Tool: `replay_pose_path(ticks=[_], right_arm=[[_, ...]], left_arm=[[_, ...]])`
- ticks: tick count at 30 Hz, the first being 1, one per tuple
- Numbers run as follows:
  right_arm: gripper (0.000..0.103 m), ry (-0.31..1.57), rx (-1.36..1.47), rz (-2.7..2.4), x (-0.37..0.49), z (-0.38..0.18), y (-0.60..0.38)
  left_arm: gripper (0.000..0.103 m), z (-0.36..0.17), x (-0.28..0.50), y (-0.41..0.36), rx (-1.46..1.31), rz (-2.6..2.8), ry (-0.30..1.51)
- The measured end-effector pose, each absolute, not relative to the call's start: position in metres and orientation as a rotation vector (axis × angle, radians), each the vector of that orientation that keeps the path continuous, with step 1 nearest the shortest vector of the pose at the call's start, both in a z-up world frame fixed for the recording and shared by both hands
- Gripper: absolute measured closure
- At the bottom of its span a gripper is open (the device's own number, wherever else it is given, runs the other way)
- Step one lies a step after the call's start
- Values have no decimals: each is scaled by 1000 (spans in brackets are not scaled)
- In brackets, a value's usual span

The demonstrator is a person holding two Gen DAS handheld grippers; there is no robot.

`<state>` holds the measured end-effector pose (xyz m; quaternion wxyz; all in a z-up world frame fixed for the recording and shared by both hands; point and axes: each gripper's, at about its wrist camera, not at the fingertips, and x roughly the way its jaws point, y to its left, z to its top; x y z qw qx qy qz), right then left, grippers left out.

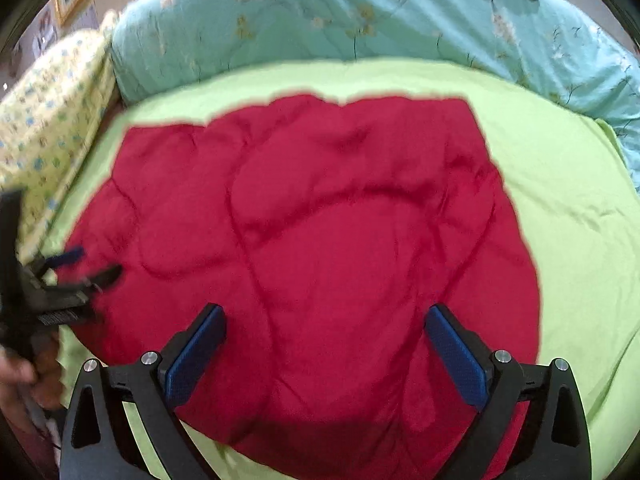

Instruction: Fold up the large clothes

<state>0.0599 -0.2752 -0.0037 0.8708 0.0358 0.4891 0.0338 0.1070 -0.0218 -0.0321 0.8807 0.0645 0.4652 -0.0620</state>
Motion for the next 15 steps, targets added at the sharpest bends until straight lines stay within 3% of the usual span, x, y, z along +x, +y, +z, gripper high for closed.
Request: replay_pose_path(ticks=[15], right_arm=[[0, 1008, 87, 38, 63, -12, -274]], left_arm=[[0, -37, 104, -23, 140, -133, 957]])
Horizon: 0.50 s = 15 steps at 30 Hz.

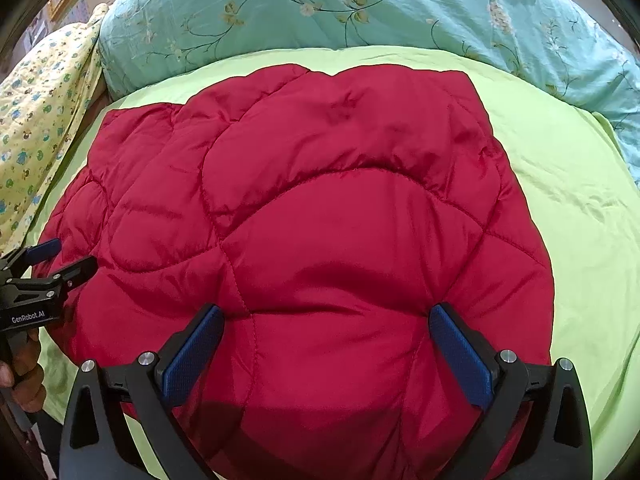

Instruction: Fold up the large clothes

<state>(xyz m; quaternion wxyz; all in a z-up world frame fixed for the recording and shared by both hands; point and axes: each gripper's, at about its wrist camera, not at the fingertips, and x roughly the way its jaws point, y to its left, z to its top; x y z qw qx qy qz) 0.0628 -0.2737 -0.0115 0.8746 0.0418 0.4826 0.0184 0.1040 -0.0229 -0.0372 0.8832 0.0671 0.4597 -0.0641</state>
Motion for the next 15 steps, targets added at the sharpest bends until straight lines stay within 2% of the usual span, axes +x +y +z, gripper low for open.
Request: replay_pose_path(ticks=[8, 15], right_arm=[[1, 978, 113, 38, 51, 1, -274], [2, 937, 113, 74, 18, 23, -270]], left_arm=[[0, -30, 100, -14, 109, -156, 941], [0, -18, 62, -2, 79, -180, 909]])
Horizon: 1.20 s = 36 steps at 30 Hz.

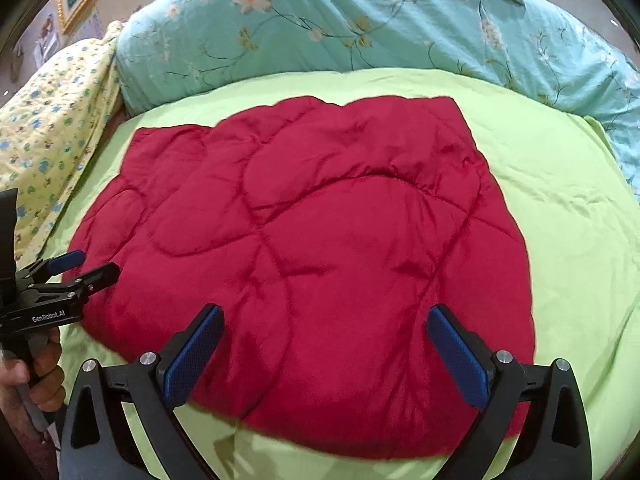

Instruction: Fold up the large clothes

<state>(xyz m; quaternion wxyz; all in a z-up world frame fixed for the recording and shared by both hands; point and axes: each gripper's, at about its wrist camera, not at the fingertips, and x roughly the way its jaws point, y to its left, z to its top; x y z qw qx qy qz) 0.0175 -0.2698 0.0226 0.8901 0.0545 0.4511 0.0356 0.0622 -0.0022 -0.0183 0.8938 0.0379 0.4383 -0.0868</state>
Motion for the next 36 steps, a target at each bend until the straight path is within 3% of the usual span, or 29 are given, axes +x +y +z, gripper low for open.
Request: replay_pose_path(ticks=[18, 29, 36], right_arm=[[0, 1071, 126, 193, -71, 14, -248], [0, 989, 48, 224, -78, 79, -242], [0, 999, 59, 198, -60, 71, -242]], left_arm=[[0, -22, -25, 2, 234, -163, 942], [0, 31, -28, -2, 256, -200, 862], [0, 25, -10, -8, 214, -188, 895]])
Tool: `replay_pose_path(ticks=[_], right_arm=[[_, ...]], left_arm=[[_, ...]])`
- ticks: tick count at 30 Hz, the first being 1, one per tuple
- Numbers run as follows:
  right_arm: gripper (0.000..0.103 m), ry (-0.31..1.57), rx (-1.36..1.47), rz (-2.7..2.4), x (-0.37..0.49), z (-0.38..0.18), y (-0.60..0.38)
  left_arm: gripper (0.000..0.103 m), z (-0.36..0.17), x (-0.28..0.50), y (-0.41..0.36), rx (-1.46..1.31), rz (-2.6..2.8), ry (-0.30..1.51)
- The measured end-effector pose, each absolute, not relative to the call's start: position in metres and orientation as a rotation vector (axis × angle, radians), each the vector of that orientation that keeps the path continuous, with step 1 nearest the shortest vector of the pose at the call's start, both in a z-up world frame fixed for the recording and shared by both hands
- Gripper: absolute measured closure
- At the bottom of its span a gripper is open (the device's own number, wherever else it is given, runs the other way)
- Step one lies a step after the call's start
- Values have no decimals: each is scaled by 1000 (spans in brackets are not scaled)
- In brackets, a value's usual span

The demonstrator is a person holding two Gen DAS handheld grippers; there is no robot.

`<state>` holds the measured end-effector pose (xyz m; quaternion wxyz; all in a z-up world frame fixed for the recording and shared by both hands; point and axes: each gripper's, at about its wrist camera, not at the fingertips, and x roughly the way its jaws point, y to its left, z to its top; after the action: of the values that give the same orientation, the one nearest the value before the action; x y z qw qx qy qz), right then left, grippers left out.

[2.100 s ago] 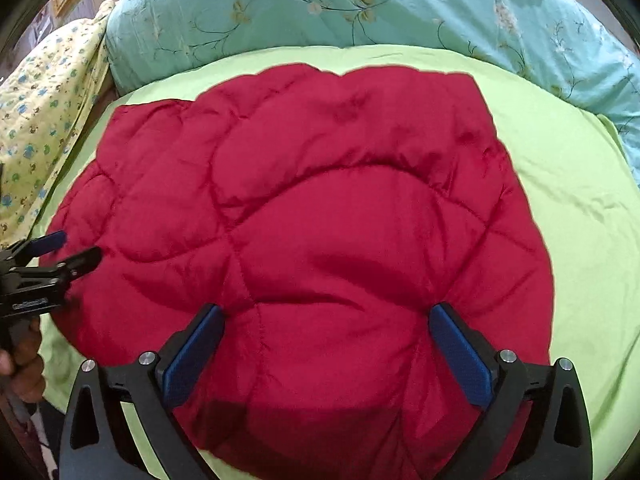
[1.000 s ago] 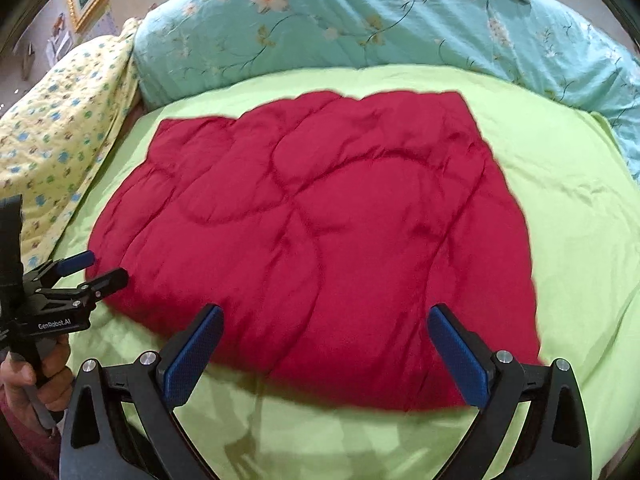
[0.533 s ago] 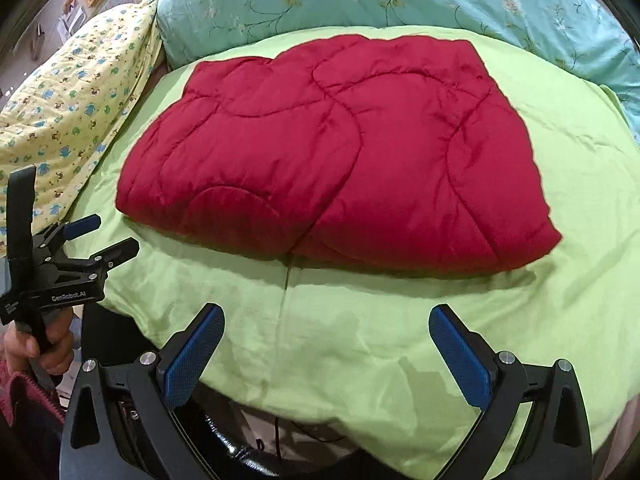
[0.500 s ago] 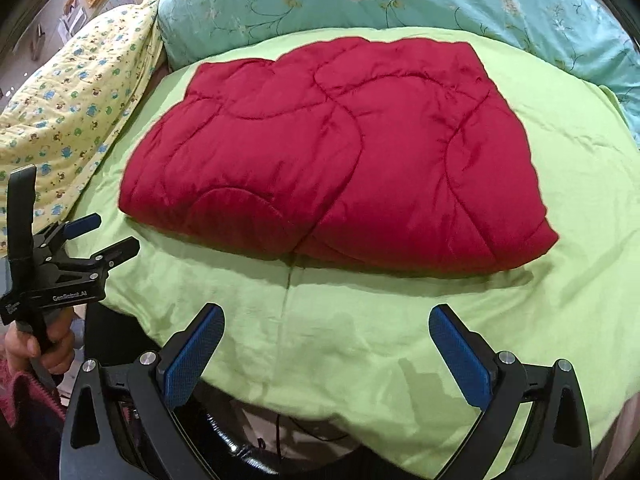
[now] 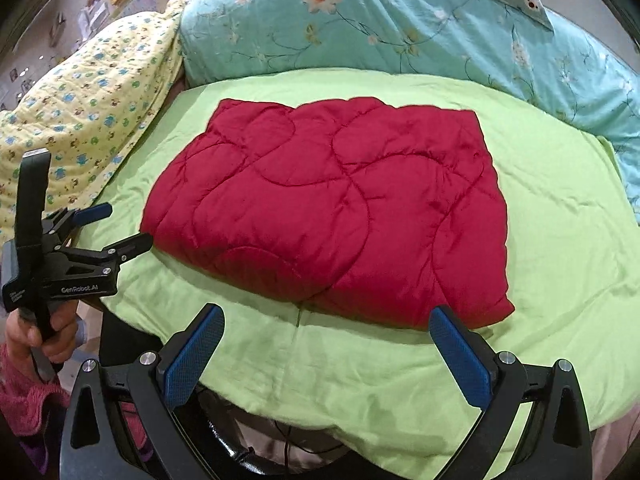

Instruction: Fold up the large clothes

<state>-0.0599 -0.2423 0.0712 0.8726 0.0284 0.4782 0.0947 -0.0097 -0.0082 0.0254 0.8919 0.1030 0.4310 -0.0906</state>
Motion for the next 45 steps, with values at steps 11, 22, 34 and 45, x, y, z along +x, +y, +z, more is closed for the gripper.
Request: replay_pose_path(ticks=[11, 22, 34, 45], right_arm=[[0, 1029, 101, 193, -30, 51, -243], [0, 1026, 110, 204, -8, 50, -244], [0, 1045, 114, 210, 2, 43, -242], [0, 1039, 116, 214, 8, 45, -242]], left_arm=[[0, 19, 7, -19, 221, -157, 900], [0, 19, 22, -24, 218, -151, 901], [0, 14, 32, -24, 203, -141, 916], [0, 16, 35, -25, 204, -138, 907]])
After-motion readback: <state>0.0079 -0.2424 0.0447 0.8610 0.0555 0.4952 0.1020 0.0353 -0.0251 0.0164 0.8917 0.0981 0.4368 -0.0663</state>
